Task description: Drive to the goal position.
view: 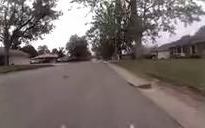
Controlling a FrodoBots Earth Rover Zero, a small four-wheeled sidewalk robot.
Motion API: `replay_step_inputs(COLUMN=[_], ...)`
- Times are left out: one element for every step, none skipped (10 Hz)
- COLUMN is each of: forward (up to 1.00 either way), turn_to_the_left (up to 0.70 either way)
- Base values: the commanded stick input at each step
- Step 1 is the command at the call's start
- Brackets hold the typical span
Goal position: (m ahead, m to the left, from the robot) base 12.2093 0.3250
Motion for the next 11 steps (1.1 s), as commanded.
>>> replay_step_inputs(forward=[1.0, 1.0, 1.0, 1.0, 1.0, 1.0, 1.0, 1.0, 1.0, 1.0, 1.0], turn_to_the_left=[0.0, 0.0, 0.0, -0.15, -0.32, -0.31, -0.17, -0.06, 0.0, 0.0, 0.0])
